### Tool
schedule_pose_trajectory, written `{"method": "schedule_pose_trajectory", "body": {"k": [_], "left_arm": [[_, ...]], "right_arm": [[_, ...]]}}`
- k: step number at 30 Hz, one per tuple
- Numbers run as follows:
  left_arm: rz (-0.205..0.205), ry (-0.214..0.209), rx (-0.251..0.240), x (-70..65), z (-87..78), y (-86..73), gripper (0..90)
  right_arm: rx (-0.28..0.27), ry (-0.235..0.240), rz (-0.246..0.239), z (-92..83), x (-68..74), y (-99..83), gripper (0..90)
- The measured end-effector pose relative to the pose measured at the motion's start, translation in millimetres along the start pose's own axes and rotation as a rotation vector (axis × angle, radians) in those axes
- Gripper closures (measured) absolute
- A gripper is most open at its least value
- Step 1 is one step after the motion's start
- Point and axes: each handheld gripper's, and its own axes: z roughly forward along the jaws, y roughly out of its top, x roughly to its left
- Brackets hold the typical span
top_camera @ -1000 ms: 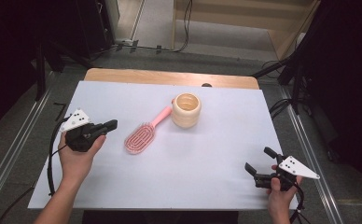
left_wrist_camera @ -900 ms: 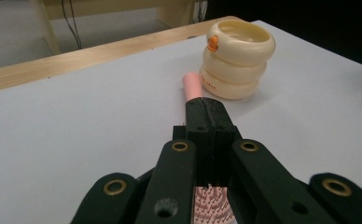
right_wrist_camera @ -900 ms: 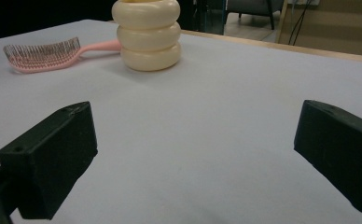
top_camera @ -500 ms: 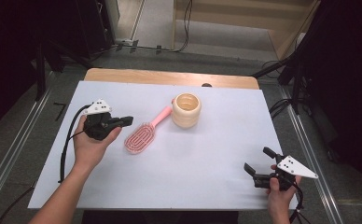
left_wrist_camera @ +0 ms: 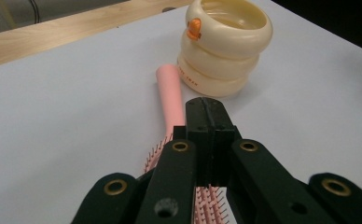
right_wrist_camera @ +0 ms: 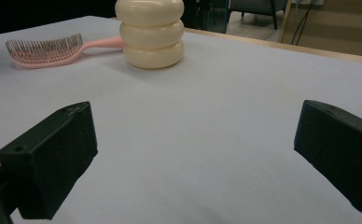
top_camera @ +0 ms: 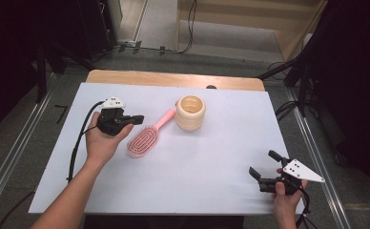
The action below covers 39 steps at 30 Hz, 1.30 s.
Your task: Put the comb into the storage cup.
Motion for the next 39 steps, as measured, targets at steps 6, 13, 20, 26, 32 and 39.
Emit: {"method": "schedule_pose_trajectory", "body": {"k": [6, 13, 20, 26, 32, 39], "left_arm": [[-0.015, -0.012, 0.02, 1.9, 10.5, 2.4, 90.0], [-0.016, -0.025, 0.052, 1.2, 23.9, 7.5, 90.0], [-0.026, -0.034, 0.094, 2.0, 40.9, 11.2, 90.0], [-0.026, -0.045, 0.14, 1.4, 56.5, 12.6, 90.0], [-0.037, -0.055, 0.17, 3.8, 69.5, 11.1, 90.0], [-0.013, -0.048, 0.221, 0.1, 86.5, 13.3, 90.0]], "right_arm": [[-0.008, 0.002, -0.012, -0.3, 1.1, -0.2, 0.0], [-0.023, 0.009, -0.004, -0.6, -0.6, -0.6, 0.0], [-0.024, 0.013, 0.009, -0.5, -2.0, -0.8, 0.0], [-0.015, 0.011, 0.001, 0.9, -1.0, -0.6, 0.0], [-0.016, 0.013, 0.003, 0.9, -1.8, -0.7, 0.0], [-0.009, 0.007, 0.001, 1.7, -1.2, -0.6, 0.0]]}}
